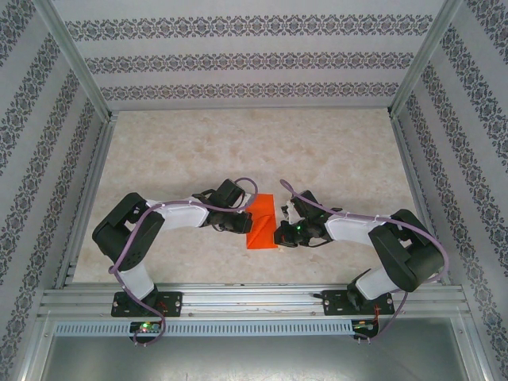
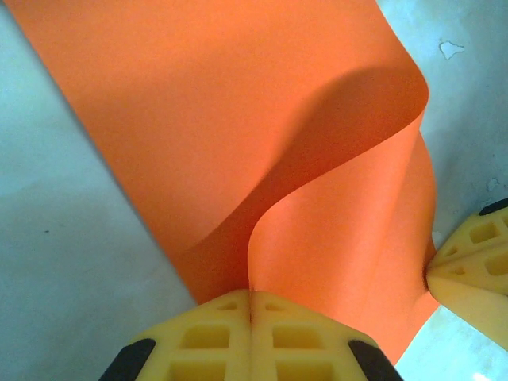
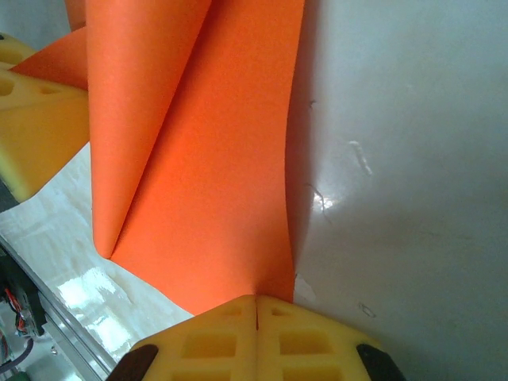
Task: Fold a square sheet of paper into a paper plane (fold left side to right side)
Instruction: Fold the triangle a second time at the center of the table.
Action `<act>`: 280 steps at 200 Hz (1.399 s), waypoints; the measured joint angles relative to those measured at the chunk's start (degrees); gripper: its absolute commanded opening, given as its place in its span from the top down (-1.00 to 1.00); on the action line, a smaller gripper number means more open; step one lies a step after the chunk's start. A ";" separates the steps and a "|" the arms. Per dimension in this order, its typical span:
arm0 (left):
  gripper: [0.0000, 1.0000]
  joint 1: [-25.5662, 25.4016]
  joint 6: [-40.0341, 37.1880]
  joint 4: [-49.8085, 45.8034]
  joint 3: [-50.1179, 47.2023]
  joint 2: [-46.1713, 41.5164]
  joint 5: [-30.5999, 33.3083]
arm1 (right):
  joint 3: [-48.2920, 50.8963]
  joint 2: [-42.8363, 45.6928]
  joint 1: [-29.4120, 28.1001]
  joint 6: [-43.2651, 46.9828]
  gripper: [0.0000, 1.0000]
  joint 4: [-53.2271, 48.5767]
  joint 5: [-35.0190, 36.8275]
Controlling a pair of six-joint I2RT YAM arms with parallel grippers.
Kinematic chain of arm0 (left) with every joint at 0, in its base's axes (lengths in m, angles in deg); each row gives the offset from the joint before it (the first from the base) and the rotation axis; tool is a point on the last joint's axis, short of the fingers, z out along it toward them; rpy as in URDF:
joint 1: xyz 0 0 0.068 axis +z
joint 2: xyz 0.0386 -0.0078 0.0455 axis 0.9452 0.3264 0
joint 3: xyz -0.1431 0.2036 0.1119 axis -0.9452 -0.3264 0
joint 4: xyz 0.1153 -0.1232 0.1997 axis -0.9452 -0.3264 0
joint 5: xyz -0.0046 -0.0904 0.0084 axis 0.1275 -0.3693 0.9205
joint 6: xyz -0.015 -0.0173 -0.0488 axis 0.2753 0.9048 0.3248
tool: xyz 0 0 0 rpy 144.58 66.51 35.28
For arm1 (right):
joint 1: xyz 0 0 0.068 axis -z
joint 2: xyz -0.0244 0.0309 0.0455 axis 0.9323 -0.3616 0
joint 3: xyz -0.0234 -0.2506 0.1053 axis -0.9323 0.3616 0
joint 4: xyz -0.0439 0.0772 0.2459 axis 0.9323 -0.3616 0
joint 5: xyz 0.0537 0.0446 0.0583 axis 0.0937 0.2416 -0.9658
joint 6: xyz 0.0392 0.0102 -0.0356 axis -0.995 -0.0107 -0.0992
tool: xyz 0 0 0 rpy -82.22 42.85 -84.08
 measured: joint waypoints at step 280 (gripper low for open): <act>1.00 0.00 -1.46 0.00 1.09 1.40 -1.01 | -0.87 6.51 1.51 -1.88 1.00 -0.52 -0.70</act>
